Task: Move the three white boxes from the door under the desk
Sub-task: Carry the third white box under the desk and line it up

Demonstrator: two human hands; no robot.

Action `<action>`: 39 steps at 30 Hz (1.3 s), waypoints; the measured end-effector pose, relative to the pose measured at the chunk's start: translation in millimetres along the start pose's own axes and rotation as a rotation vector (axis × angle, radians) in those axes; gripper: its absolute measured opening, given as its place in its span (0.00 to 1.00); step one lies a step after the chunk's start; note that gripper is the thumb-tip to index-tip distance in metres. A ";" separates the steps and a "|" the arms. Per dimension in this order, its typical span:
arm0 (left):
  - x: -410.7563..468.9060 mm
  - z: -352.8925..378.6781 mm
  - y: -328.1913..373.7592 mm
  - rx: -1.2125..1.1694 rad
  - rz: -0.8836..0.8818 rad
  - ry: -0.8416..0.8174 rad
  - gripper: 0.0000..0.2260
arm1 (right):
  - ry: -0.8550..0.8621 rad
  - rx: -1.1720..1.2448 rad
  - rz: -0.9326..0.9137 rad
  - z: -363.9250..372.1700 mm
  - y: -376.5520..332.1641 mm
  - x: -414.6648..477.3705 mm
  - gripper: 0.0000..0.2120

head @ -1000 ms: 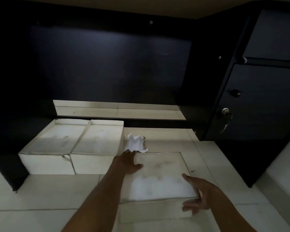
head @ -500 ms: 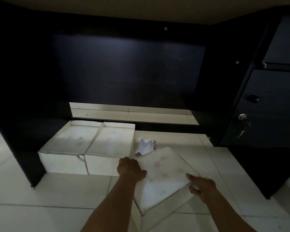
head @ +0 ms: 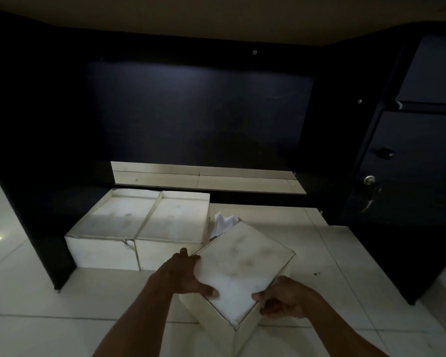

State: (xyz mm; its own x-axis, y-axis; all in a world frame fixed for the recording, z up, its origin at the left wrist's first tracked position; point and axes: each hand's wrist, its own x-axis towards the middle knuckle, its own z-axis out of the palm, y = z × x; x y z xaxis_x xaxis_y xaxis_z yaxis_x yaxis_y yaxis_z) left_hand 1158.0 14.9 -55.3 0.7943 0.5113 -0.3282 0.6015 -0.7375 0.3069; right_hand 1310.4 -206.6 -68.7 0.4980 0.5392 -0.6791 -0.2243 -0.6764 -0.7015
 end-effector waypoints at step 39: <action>76.7 22.2 -20.2 0.537 0.291 0.314 0.48 | 0.224 -0.301 -0.452 -41.2 -2.3 71.4 0.64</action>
State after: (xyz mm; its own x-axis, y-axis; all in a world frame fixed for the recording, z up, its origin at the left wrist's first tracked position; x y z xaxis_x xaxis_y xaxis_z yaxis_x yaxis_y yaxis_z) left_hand 1204.9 59.2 -106.5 0.9531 0.3027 -0.0004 0.2983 -0.9394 -0.1687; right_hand 1381.0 -187.2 -106.7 0.6608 0.7106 -0.2417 0.2832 -0.5343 -0.7964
